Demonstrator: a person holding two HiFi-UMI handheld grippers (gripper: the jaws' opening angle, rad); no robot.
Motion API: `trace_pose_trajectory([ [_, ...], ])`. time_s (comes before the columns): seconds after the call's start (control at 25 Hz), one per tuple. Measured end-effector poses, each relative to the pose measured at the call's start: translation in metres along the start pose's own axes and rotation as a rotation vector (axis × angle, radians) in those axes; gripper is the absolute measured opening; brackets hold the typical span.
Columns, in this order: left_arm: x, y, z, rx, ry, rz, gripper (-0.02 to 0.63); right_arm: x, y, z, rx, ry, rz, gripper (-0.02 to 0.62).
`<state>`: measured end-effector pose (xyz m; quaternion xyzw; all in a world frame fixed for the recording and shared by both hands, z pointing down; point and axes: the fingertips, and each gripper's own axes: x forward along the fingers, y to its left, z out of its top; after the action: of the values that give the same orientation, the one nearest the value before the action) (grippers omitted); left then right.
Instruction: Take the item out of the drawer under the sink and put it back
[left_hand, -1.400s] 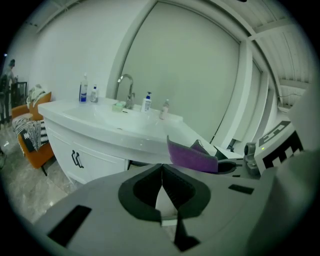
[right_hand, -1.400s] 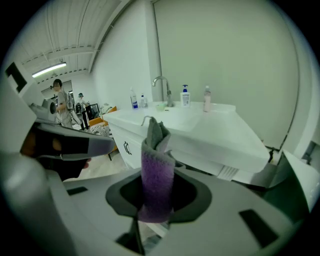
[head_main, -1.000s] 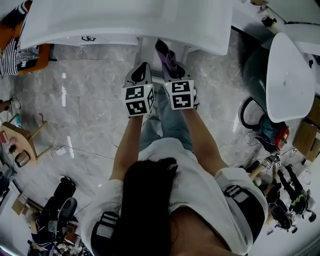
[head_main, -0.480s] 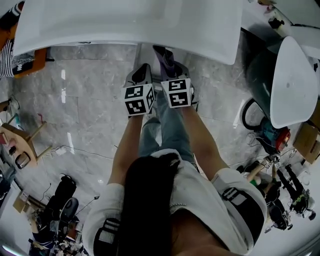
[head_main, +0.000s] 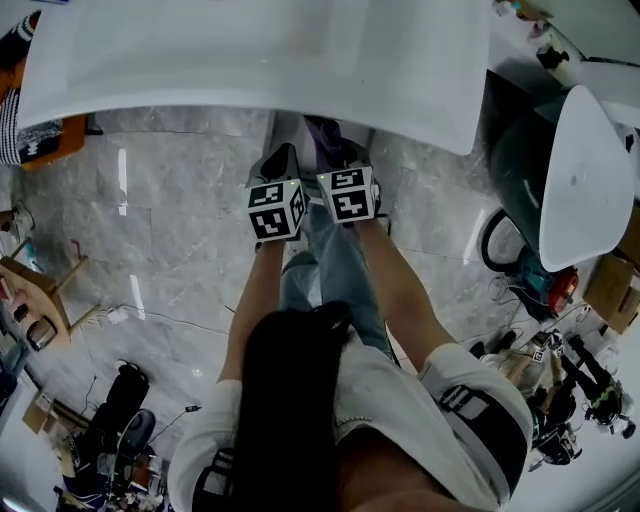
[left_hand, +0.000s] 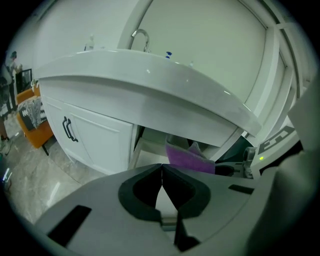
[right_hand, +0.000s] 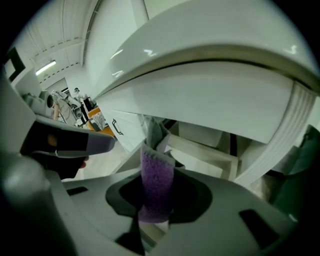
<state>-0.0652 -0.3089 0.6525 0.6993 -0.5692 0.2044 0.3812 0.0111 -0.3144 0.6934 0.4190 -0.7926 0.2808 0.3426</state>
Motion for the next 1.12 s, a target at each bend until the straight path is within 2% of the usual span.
trace_pose_trajectory([
  [0.2, 0.016, -0.003, -0.007, 0.045, 0.019, 0.013, 0.005, 0.018, -0.007, -0.008, 0.014, 0.021, 0.012, 0.107],
  [0.88, 0.031, 0.001, -0.02, -0.008, 0.045, 0.022, 0.005, 0.057, -0.015, -0.032, 0.045, 0.107, 0.031, 0.114],
  [1.12, 0.034, 0.005, -0.024, -0.019, 0.054, 0.033, 0.005, 0.061, -0.017, -0.031, 0.078, 0.124, 0.048, 0.153],
])
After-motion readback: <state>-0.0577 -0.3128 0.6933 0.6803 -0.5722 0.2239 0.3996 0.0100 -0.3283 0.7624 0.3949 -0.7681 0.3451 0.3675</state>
